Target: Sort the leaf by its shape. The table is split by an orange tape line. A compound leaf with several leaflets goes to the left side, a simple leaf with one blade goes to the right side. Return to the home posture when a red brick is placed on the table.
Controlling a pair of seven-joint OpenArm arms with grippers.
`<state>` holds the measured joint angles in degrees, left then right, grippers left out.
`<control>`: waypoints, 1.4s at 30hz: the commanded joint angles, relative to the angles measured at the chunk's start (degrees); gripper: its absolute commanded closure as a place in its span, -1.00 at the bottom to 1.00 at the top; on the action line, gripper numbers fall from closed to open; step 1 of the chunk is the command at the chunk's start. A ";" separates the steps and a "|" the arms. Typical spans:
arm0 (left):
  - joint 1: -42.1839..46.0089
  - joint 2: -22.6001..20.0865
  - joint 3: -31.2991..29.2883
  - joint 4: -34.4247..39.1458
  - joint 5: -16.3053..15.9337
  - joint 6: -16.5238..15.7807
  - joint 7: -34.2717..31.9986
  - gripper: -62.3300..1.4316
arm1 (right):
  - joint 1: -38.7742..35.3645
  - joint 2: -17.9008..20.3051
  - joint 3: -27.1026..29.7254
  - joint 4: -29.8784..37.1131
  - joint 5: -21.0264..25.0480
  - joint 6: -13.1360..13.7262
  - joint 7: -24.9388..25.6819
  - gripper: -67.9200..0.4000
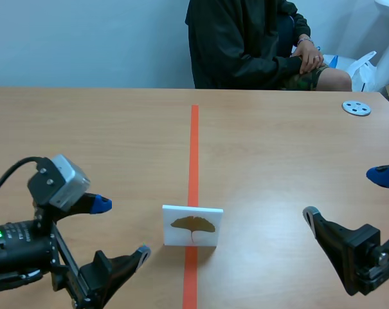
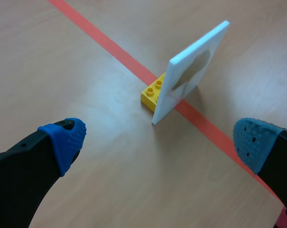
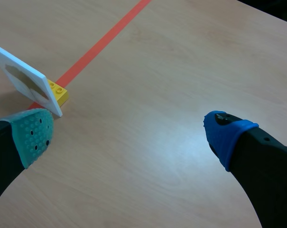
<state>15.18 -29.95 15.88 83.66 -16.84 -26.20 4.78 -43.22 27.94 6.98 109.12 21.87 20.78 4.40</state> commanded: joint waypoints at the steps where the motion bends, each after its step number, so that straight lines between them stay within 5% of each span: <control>1: -1.57 1.11 1.18 -0.35 0.42 -0.13 -2.05 -1.00 | 1.60 -0.04 0.09 0.96 0.17 0.02 -0.07 -1.00; 14: -14.21 7.43 13.68 -15.02 5.97 -0.13 -9.77 -1.00 | 3.74 -0.04 0.09 0.96 0.17 0.09 -4.28 -1.00; 27: -20.48 12.41 17.92 -25.29 6.01 -0.07 -15.89 -0.98 | 3.74 -0.07 0.09 0.96 0.17 0.09 -4.50 -1.00; 35: -20.61 12.48 17.92 -25.57 6.01 0.00 -15.87 0.01 | 3.72 -0.04 0.09 0.96 0.17 0.09 -4.74 -1.00; 42: -20.61 12.46 17.92 -25.57 5.97 0.04 -15.89 0.57 | 3.72 -0.04 0.09 0.96 0.17 0.09 -4.74 -1.00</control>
<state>-4.93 -17.61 34.15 56.86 -10.13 -26.13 -10.13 -39.72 27.94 6.98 109.12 21.87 20.82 -0.78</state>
